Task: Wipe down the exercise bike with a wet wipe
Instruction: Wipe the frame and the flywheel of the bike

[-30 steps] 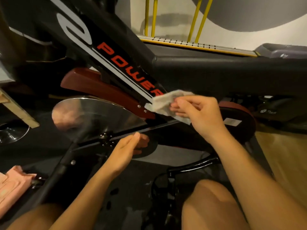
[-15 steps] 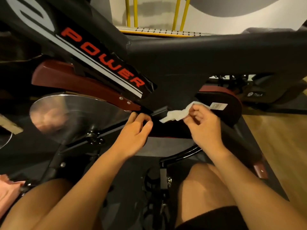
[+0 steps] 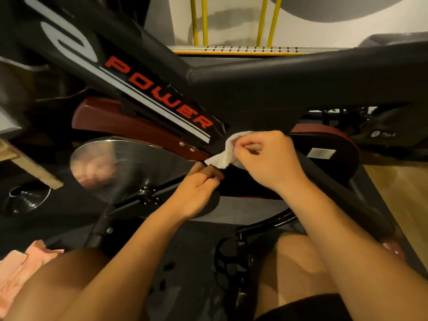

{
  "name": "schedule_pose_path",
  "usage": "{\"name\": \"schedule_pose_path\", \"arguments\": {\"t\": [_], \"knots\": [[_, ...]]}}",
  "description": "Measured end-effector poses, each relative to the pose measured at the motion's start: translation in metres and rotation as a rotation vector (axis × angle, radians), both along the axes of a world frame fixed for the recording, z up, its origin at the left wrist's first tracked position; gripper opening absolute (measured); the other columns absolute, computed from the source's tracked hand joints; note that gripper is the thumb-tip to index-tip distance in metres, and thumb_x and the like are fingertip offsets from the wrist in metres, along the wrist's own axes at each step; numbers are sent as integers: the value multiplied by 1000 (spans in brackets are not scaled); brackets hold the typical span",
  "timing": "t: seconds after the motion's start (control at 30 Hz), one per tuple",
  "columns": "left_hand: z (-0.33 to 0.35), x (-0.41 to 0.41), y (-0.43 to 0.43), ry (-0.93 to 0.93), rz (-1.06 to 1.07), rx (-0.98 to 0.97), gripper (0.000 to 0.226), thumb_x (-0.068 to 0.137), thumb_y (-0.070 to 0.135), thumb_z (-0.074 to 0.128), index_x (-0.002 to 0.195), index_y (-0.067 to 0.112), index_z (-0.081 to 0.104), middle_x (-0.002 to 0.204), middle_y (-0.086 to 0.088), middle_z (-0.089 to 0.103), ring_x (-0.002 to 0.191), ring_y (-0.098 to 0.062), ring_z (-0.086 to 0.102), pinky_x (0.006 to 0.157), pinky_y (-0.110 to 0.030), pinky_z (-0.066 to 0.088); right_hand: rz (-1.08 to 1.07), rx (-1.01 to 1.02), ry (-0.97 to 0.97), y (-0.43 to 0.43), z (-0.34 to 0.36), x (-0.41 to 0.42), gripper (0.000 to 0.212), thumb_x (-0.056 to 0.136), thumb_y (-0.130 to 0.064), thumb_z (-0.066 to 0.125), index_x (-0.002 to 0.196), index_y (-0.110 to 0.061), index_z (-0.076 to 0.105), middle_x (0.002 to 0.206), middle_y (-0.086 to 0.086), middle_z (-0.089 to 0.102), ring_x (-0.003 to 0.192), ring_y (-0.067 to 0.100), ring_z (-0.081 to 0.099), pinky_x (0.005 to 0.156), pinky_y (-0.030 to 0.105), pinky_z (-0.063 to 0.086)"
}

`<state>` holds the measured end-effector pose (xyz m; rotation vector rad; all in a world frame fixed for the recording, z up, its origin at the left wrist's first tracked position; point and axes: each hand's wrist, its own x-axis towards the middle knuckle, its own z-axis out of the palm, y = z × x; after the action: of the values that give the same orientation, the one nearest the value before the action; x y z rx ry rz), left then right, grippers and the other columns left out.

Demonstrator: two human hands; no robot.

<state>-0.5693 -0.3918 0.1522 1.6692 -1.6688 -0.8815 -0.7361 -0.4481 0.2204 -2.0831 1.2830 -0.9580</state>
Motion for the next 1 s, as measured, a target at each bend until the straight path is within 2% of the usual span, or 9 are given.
{"name": "schedule_pose_path", "arguments": {"t": [0.2,0.3,0.43,0.5,0.63,0.7,0.83,0.93,1.0], "knots": [[-1,3,-4,-14,-20,57,18,98,24,51,112,26,63,126,7,48,123,-8,41,103,-26,34,194,60,-85,1,-10,28,19,91,-21,66,108,-17,75,99,-7,74,93,1,67,93,31,54],[3,1,-1,-12,9,-46,18,97,27,53,107,24,67,111,7,61,110,-9,55,98,-31,43,76,72,-289,-4,-21,-7,14,90,-23,68,88,-15,78,81,-2,75,78,8,70,76,30,59],[19,-31,-12,81,-35,-107,15,97,25,56,102,22,70,93,4,74,92,-9,69,87,-39,55,-330,240,-439,-11,-70,-83,43,88,-33,70,50,-15,61,52,-3,53,55,9,51,61,30,43],[28,-44,-25,152,-15,-73,18,99,21,57,93,16,74,87,-1,76,87,-11,72,87,-43,57,-372,290,-426,-12,-81,-96,50,87,-37,70,50,-7,54,52,4,46,54,14,45,61,33,38],[31,-46,-35,192,48,-68,24,95,27,64,81,12,77,75,-1,76,78,-15,74,81,-44,60,-201,150,-341,-14,-61,-75,39,89,-31,65,63,-2,67,62,19,61,58,25,59,59,34,47],[29,-48,-31,209,45,-76,22,95,23,64,85,9,77,77,-2,77,79,-13,75,81,-37,61,-144,111,-301,-15,-55,-70,36,91,-26,65,62,-5,68,61,16,63,60,26,62,58,33,49],[29,-48,-30,301,57,-53,25,97,24,60,92,5,76,83,-8,77,82,-15,75,83,-37,60,-266,204,-437,-11,-74,-102,30,92,-12,65,62,-19,68,53,-11,62,51,-3,57,53,11,43],[23,-53,-18,-52,-43,-297,27,99,31,57,104,11,74,94,-2,76,90,-10,71,86,-35,56,-457,181,-396,-21,-77,-129,19,91,-15,66,75,-26,67,74,-8,68,62,-3,62,58,9,45],[11,-68,-4,-411,-215,-594,37,95,37,53,120,13,67,118,-5,69,114,-17,62,98,-36,48,-409,34,-246,-30,-68,-127,18,87,-18,69,82,-36,69,97,-7,70,89,3,66,78,15,50]]}}
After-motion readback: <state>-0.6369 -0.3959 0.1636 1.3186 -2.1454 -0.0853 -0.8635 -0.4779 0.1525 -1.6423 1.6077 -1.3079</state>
